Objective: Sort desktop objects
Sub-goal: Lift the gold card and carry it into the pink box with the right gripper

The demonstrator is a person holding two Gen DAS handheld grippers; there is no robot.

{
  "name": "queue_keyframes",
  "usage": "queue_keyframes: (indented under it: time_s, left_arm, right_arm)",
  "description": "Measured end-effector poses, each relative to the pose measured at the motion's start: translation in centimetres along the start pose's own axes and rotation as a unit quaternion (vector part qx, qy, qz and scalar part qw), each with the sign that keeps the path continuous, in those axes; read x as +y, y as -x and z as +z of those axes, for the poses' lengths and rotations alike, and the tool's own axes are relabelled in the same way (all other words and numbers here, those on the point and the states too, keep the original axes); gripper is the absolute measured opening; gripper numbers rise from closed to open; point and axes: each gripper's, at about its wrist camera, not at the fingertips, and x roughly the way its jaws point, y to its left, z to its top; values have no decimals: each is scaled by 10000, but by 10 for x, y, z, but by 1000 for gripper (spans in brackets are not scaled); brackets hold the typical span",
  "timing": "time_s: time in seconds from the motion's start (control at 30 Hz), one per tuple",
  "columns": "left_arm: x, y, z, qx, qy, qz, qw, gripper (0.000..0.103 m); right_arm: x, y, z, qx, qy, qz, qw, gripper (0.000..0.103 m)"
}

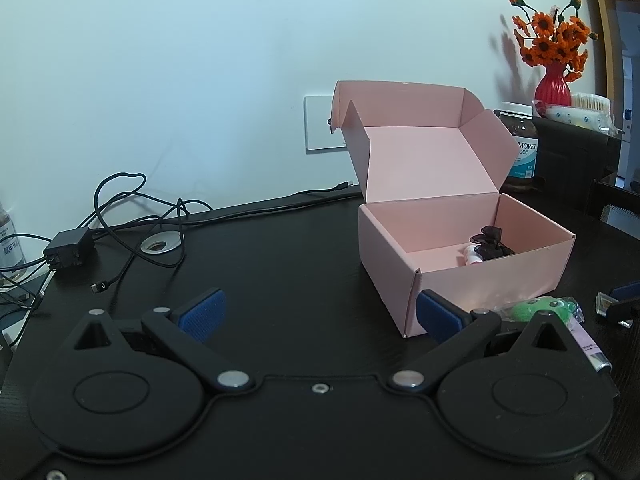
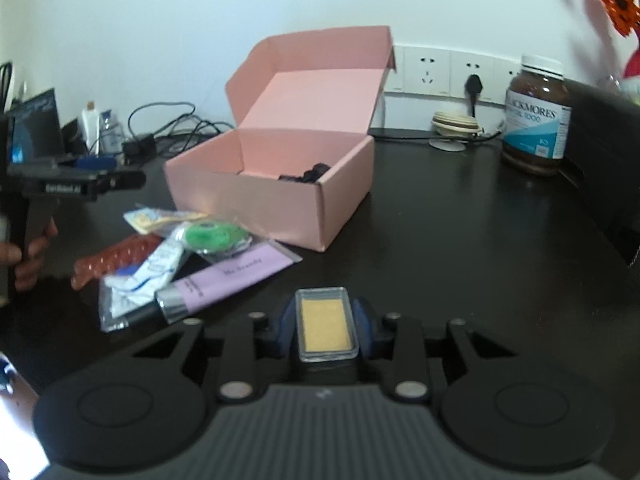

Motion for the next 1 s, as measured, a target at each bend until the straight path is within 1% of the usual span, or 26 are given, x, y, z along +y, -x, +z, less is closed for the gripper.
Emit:
queue_keyframes:
  time_s: [0.13,0.37,0.47,0.57,0.63,0.77,0.8,0.87,1.0]
  left_arm:
    - [0,0,0,8,15,3,10000,103]
    - [-1,-1,0,14,0,14,10000,103]
    - [-1,-1,1,21,-1,7,10000,103]
    - [-1,-1,1,19,-12,2,10000,103]
    - [-1,-1,1,15,-18,-2,10000,103]
    - [0,-1,1,11,13,-8,10000,103]
    - [1,-1,1,13,36,-16,10000,103]
    - [2,-2,1,19,68,-27,10000,103]
    - [3,-2,1,32,84,-47,9999,103]
  right_arm:
    - [-1,3,6,-153,-5,-59,9999,31]
    - [-11,-4,18,-60,-117,-271,9995,31]
    - [-9,3,37,-262,-53,-270,9993,31]
    - [0,6,67,-470,154,-103,9987,31]
    - [10,0,88,-520,352,21,9980,31]
    - [36,-34,123,-276,790,283,9961,31]
    - [43,-46,130,-158,838,393,9956,31]
    - [54,-71,140,102,807,621,9947,31]
    - [69,-117,151,596,543,842,9932,31]
